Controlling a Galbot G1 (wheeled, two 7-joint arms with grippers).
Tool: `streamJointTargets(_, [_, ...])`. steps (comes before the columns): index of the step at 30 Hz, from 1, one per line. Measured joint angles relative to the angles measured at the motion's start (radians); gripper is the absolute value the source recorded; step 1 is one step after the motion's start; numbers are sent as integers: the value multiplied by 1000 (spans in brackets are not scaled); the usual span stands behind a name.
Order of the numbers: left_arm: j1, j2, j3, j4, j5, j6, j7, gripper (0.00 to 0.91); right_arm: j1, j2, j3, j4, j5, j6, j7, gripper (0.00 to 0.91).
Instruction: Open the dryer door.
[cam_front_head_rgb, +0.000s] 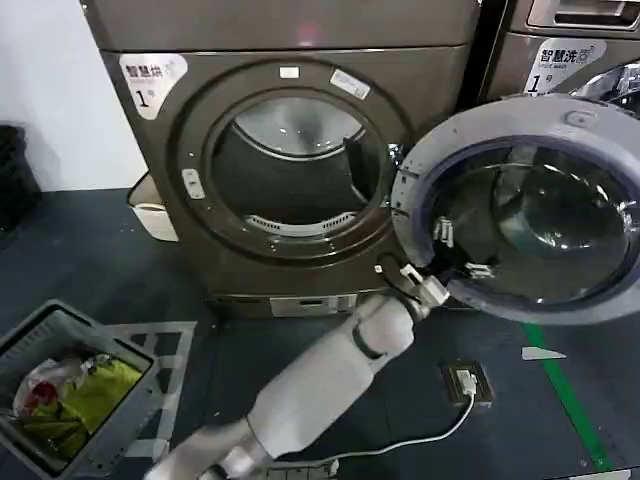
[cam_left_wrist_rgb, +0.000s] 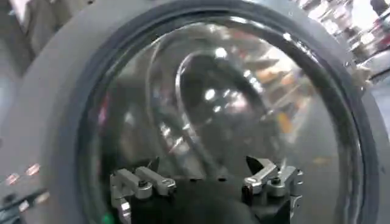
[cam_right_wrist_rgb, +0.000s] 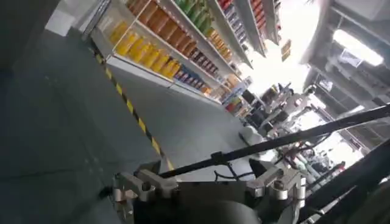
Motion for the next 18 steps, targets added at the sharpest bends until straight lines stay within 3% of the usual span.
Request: streamJointTargets(18, [5, 0, -5, -14, -20, -3, 11, 907, 1, 2, -7, 20, 5, -15, 0, 907])
